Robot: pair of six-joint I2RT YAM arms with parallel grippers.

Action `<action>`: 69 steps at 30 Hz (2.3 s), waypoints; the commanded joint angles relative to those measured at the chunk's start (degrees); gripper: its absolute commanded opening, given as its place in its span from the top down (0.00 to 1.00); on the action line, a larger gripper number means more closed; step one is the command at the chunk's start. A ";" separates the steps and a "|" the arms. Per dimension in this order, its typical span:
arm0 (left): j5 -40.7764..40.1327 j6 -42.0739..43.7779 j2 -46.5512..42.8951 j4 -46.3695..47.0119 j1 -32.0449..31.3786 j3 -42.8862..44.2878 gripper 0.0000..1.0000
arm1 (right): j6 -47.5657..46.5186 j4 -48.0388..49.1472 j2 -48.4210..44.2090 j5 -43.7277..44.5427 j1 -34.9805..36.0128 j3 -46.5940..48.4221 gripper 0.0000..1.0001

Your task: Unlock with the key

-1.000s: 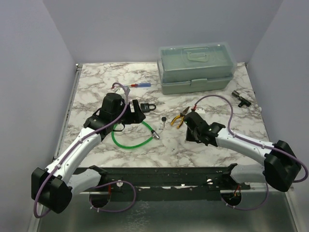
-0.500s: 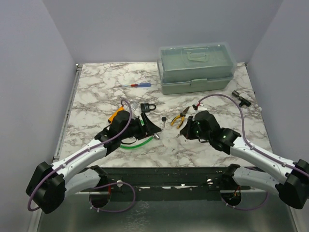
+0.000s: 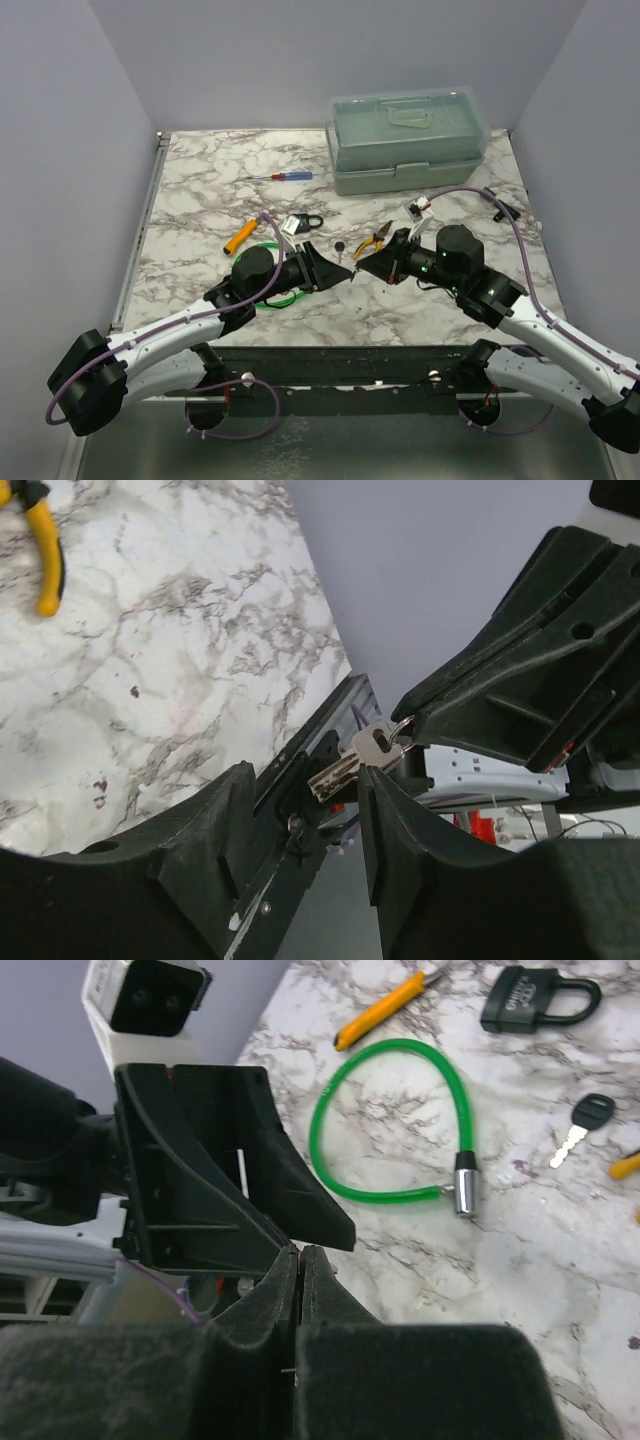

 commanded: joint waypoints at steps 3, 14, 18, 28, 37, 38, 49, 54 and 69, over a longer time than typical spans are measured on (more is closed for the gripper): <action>1.15 5.93 -0.43 8.41 -2.42 0.00 0.49 | 2.10 4.66 -1.09 -6.82 0.10 2.37 1.00; -0.20 8.45 -1.78 8.82 -3.22 -0.88 0.51 | 2.77 3.90 -1.97 -7.00 0.05 3.24 1.00; 0.86 9.84 -2.61 8.94 -3.64 -0.67 0.50 | 3.13 3.71 -2.77 -5.77 0.11 3.23 1.00; 0.27 12.09 -4.88 8.94 -4.06 -2.21 0.48 | 3.83 3.39 -3.91 -5.00 0.09 4.01 1.00; -0.27 12.91 -3.68 8.94 -4.33 -1.53 0.49 | 4.28 3.46 -3.92 -5.70 0.08 4.03 1.00; -0.39 13.00 -3.78 8.94 -4.40 -1.61 0.49 | 4.35 3.52 -3.86 -5.88 0.12 3.95 1.00; -1.95 13.71 -2.50 9.42 -4.41 -0.82 0.53 | 5.64 5.19 -3.17 -8.22 0.05 3.15 1.00; -1.74 14.36 -1.72 9.86 -4.46 0.22 0.53 | 6.20 6.25 -2.55 -9.51 0.05 2.52 1.00; -0.79 14.05 -1.55 10.70 -5.27 0.84 0.46 | 6.51 6.23 -2.43 -6.94 0.05 0.99 1.00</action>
